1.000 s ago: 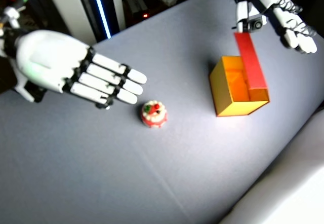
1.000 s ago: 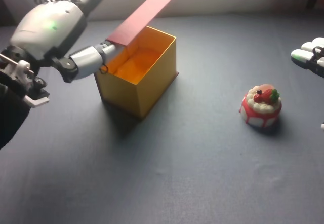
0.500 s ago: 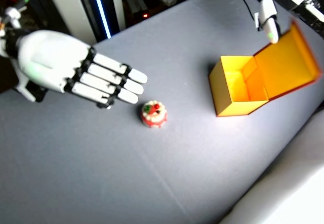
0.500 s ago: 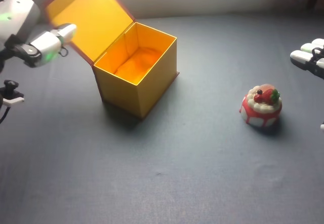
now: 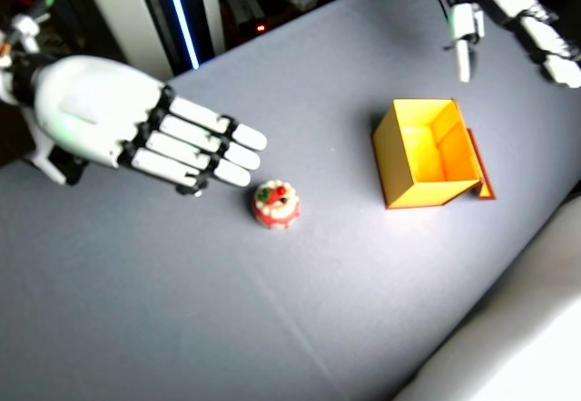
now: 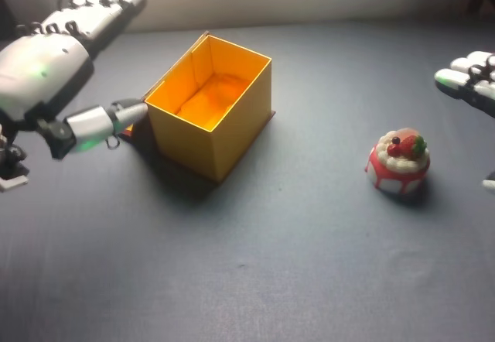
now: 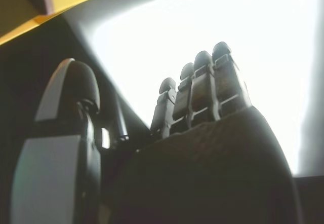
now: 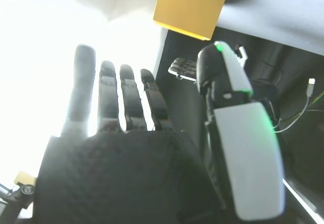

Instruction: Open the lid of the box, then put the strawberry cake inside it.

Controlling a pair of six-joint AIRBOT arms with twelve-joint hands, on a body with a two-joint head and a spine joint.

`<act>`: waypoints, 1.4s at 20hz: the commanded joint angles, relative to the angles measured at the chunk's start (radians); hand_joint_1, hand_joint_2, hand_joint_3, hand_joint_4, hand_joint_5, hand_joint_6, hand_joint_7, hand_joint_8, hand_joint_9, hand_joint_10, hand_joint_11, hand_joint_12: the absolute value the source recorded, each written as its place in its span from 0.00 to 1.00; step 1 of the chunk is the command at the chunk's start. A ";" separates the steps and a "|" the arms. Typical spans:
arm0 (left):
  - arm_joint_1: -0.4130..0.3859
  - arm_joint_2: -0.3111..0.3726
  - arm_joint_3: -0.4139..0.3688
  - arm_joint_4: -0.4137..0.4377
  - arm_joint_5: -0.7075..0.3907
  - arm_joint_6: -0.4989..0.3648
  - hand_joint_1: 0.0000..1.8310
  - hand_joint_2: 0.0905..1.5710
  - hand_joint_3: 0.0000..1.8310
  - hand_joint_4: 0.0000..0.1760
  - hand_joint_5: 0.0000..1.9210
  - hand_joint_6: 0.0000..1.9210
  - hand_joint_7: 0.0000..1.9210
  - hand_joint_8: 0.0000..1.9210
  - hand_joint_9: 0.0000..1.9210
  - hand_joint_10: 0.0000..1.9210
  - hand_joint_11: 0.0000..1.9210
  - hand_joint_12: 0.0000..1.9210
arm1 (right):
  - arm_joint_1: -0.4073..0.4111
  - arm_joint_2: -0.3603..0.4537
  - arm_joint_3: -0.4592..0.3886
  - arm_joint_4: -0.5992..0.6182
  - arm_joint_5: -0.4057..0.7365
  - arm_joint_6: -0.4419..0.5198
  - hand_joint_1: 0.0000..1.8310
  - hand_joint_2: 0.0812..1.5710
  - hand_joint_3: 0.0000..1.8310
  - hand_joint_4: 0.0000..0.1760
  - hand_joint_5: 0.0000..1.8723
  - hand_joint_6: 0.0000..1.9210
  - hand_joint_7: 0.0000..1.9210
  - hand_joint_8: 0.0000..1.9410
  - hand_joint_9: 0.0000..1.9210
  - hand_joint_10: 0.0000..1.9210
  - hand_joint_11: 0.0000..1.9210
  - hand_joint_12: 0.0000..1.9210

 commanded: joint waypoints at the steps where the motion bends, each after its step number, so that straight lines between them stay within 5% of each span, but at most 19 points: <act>1: 0.000 0.024 -0.008 0.023 -0.131 0.005 0.47 0.79 0.00 0.26 0.00 0.00 0.00 0.00 0.00 0.00 0.00 0.00 | 0.025 -0.007 0.011 -0.005 0.068 0.009 0.41 0.78 0.00 0.00 0.00 0.00 0.00 0.00 0.01 0.00 0.00 0.00; 3: 0.020 0.055 -0.041 0.076 -0.133 0.005 0.49 0.80 0.00 0.54 0.00 0.00 0.00 0.00 0.00 0.00 0.00 0.00 | 0.076 -0.035 0.037 -0.026 -0.007 0.010 0.41 0.77 0.00 0.00 0.00 0.00 0.01 0.00 0.01 0.00 0.00 0.00; 4: 0.036 0.064 -0.052 0.090 -0.134 0.005 0.50 0.80 0.00 0.56 0.00 0.00 0.00 0.00 0.00 0.00 0.00 0.00 | 0.093 -0.047 0.047 -0.032 -0.034 0.010 0.38 0.77 0.00 0.00 0.01 0.00 0.01 0.00 0.01 0.00 0.01 0.00; 5: 0.055 0.076 -0.067 0.110 -0.138 0.005 0.50 0.79 0.00 0.72 0.00 0.00 0.00 0.00 0.00 0.00 0.00 0.00 | 0.115 -0.066 0.063 -0.036 -0.068 0.010 0.39 0.76 0.00 0.00 0.01 0.00 0.01 0.00 0.01 0.01 0.00 0.00; 6: 0.072 0.085 -0.079 0.117 -0.144 0.005 0.50 0.78 0.00 0.74 0.00 0.00 0.00 0.00 0.00 0.00 0.00 0.00 | 0.131 -0.080 0.076 -0.043 -0.098 0.010 0.41 0.76 0.00 0.00 0.01 0.00 0.00 0.00 0.00 0.00 0.00 0.00; 7: 0.090 0.094 -0.089 0.120 -0.153 0.005 0.51 0.78 0.00 0.60 0.01 0.00 0.00 0.00 0.00 0.00 0.00 0.00 | 0.143 -0.093 0.087 -0.046 -0.122 0.010 0.43 0.76 0.00 0.00 0.00 0.00 0.00 0.00 0.00 0.00 0.00 0.00; 10: 0.154 0.131 -0.132 0.134 -0.192 0.003 0.50 0.78 0.00 0.45 0.01 0.00 0.00 0.00 0.00 0.00 0.00 0.00 | 0.198 -0.147 0.137 -0.062 -0.224 0.009 0.49 0.74 0.00 0.00 0.02 0.01 0.01 0.00 0.02 0.01 0.01 0.00; 12: 0.193 0.139 -0.148 0.144 -0.215 -0.017 0.50 0.77 0.00 0.51 0.02 0.01 0.00 0.00 0.00 0.00 0.00 0.00 | 0.220 -0.178 0.169 -0.062 -0.268 0.006 0.48 0.75 0.00 0.00 0.01 0.00 0.00 0.00 0.01 0.00 0.00 0.00; 15: 0.226 0.139 -0.161 0.157 -0.238 -0.038 0.50 0.76 0.00 0.39 0.04 0.01 0.00 0.00 0.00 0.00 0.00 0.00 | 0.244 -0.227 0.217 -0.061 -0.338 0.006 0.48 0.75 0.00 0.00 0.02 0.01 0.01 0.00 0.02 0.01 0.02 0.01; 18: 0.253 0.138 -0.166 0.141 -0.274 -0.040 0.47 0.78 0.00 0.47 0.02 0.00 0.00 0.00 0.00 0.00 0.00 0.00 | 0.254 -0.272 0.257 -0.043 -0.372 0.006 0.54 0.71 0.00 0.00 0.05 0.00 0.04 0.00 0.04 0.02 0.00 0.40; 19: 0.260 0.137 -0.166 0.134 -0.280 -0.042 0.49 0.78 0.00 0.39 0.02 0.00 0.00 0.00 0.00 0.00 0.00 0.00 | 0.260 -0.285 0.271 -0.039 -0.382 0.006 0.57 0.71 0.00 0.00 0.07 0.01 0.05 0.00 0.05 0.03 0.00 0.47; 21: 0.269 0.136 -0.168 0.127 -0.287 -0.043 0.49 0.78 0.00 0.45 0.01 0.00 0.00 0.00 0.00 0.00 0.00 0.00 | 0.277 -0.301 0.290 -0.039 -0.409 0.002 0.56 0.74 0.00 0.00 0.10 0.01 0.11 0.01 0.10 0.05 0.00 0.63; 23: 0.274 0.136 -0.170 0.123 -0.298 -0.043 0.50 0.78 0.00 0.55 0.00 0.00 0.00 0.00 0.00 0.00 0.00 0.00 | 0.283 -0.309 0.300 -0.039 -0.419 0.002 0.59 0.78 0.00 0.00 0.18 0.02 0.23 0.01 0.11 0.26 0.00 0.76; 24: 0.276 0.136 -0.170 0.121 -0.304 -0.043 0.50 0.78 0.00 0.54 0.00 0.00 0.00 0.00 0.00 0.00 0.00 0.00 | 0.287 -0.315 0.306 -0.039 -0.427 0.002 0.64 0.78 0.00 0.00 0.24 0.06 0.31 0.05 0.14 0.43 0.00 0.87; 25: 0.279 0.135 -0.170 0.115 -0.308 -0.043 0.50 0.77 0.00 0.52 0.00 0.00 0.00 0.00 0.00 0.00 0.00 0.00 | 0.291 -0.322 0.315 -0.038 -0.436 0.002 0.69 0.80 0.00 0.00 0.26 0.19 0.34 0.63 0.21 0.64 0.12 0.92; 26: 0.288 0.133 -0.170 0.103 -0.322 -0.043 0.50 0.77 0.00 0.50 0.01 0.00 0.00 0.00 0.00 0.00 0.00 0.00 | 0.294 -0.330 0.324 -0.036 -0.444 0.002 0.64 0.83 0.00 0.00 0.24 0.71 0.38 0.75 0.26 0.71 0.20 0.94; 27: 0.295 0.133 -0.171 0.094 -0.331 -0.043 0.49 0.77 0.00 0.57 0.01 0.00 0.00 0.00 0.00 0.00 0.00 0.00 | 0.296 -0.332 0.326 -0.036 -0.445 0.002 0.64 0.82 0.00 0.00 0.27 0.76 0.40 0.77 0.36 0.74 0.32 0.92; 28: 0.301 0.133 -0.173 0.088 -0.340 -0.043 0.48 0.78 0.00 0.50 0.01 0.00 0.00 0.00 0.00 0.00 0.00 0.00 | 0.299 -0.332 0.325 -0.036 -0.445 0.002 0.71 0.79 0.00 0.00 0.31 0.72 0.39 0.73 0.39 0.80 0.39 0.89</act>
